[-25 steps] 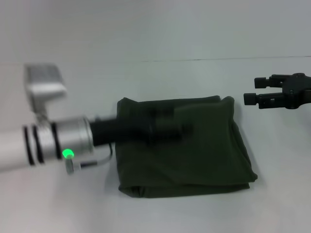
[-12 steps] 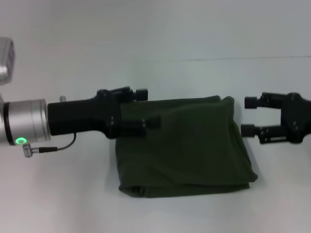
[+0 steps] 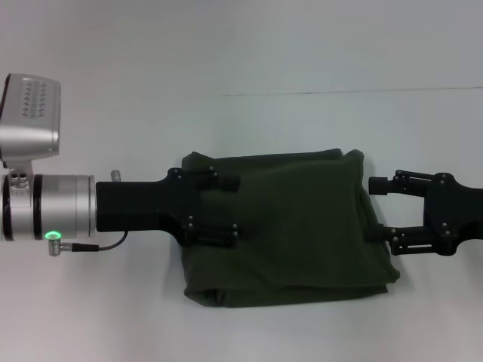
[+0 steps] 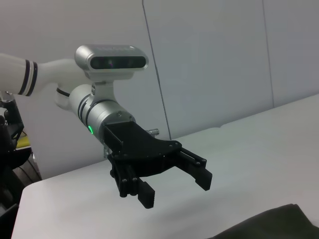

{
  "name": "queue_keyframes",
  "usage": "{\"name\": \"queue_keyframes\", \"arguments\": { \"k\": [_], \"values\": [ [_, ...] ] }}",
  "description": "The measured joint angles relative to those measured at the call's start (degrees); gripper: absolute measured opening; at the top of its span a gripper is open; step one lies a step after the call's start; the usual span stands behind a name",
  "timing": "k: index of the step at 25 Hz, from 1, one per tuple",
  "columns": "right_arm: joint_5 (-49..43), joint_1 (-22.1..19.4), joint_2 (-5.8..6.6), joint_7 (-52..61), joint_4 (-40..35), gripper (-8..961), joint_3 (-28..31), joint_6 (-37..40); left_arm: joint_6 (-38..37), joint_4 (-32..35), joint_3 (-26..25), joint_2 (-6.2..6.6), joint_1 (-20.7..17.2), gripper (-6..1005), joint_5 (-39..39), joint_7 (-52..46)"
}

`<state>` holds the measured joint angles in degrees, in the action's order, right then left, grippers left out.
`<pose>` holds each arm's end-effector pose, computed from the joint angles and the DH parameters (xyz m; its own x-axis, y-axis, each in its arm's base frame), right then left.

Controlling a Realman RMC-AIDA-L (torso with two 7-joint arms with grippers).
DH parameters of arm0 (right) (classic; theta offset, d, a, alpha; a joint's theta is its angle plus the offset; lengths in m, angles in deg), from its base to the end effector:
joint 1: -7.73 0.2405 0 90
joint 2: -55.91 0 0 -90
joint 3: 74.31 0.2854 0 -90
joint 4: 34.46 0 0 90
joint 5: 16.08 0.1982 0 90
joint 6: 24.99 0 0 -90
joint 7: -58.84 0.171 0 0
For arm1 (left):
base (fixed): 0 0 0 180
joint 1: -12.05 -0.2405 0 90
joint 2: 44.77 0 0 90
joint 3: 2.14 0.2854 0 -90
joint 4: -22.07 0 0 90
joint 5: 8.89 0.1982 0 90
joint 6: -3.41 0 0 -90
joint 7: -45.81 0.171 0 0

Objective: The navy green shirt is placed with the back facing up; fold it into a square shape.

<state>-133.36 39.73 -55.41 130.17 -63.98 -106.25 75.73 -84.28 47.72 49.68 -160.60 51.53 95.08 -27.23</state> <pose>0.2780 0.3325 0.0085 0.7995 -0.2572 -0.5428 -0.3628 -0.9270 -0.0952 -0.2151 0.3625 -0.0608 0.8268 0.2341 0.5115 0.2912 -0.9561 -0.0332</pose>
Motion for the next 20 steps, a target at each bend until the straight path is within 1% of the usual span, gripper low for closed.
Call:
{"name": "queue_keyframes", "arguments": {
  "k": [6, 9, 15, 20],
  "values": [
    [-0.08, -0.08, -0.03, -0.47, 0.04, 911, -0.04, 0.12, -0.49, 0.02, 0.12, -0.08, -0.18, 898, 0.06, -0.14],
    [-0.10, 0.08, 0.08, -0.74, 0.06, 911, -0.05, 0.15, -0.53, 0.02, 0.19, -0.44, -0.51, 898, 0.08, 0.00],
    [-0.12, 0.41, 0.40, -1.14, 0.08, 911, -0.05, 0.08, -0.42, 0.02, 0.22, -1.64, -0.93, 899, 0.09, 1.12],
    [-0.15, 0.78, 0.50, -1.30, -0.05, 911, -0.05, -0.10, -0.37, -0.04, 0.22, -1.88, -1.07, 898, 0.09, 1.23]
  ]
}}
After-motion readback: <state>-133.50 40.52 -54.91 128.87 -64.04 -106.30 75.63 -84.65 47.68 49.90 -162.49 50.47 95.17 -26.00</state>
